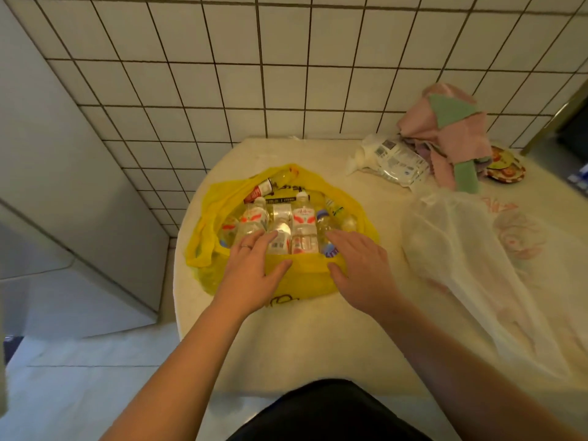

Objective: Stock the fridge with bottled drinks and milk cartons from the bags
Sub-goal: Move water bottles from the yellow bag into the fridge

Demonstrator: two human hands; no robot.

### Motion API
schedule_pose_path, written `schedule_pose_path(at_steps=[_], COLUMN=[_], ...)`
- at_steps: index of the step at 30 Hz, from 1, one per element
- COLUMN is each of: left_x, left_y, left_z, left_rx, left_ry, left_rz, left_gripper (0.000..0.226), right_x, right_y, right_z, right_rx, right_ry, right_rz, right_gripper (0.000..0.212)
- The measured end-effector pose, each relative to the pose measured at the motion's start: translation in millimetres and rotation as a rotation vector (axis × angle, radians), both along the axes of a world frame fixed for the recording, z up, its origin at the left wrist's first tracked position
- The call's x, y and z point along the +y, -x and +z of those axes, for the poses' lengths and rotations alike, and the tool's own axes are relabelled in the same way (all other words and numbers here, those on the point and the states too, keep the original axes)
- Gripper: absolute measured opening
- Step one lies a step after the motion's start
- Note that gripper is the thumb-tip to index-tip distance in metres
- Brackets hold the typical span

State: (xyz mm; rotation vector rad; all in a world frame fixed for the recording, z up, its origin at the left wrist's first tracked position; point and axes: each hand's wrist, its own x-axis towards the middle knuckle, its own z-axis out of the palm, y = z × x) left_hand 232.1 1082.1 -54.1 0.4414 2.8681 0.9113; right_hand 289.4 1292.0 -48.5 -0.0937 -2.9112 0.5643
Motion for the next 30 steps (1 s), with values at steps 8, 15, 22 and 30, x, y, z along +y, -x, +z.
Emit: schedule_pose_path(at_steps=[8,15,22,30], left_x=[-6.2,8.0,14.0,16.4], left_y=[83.4,129.3,154.8,154.6], left_z=[-25.4,-51.3,-67.2,-65.0], left_rx=[-0.196,-0.361,-0.558,-0.480], left_ry=[0.107,0.119,0.071,-0.055], left_rz=[0.130,0.211,0.317,0.437], left_gripper=[0.073,0.071,0.089,0.076], right_x=[-9.8,-10.6,-17.1,-25.5], right_y=[91.9,167.6,209.4,227.4], right_z=[-6.0,-27.6,-54.0,-52.6], right_rx=[-0.281,-0.503,-0.623,-0.626], right_ry=[-0.019,0.017,-0.041,0.067], right_rz=[0.052,0.037,-0.067,-0.240], right_gripper=[0.056,0.070,0.086,0.087])
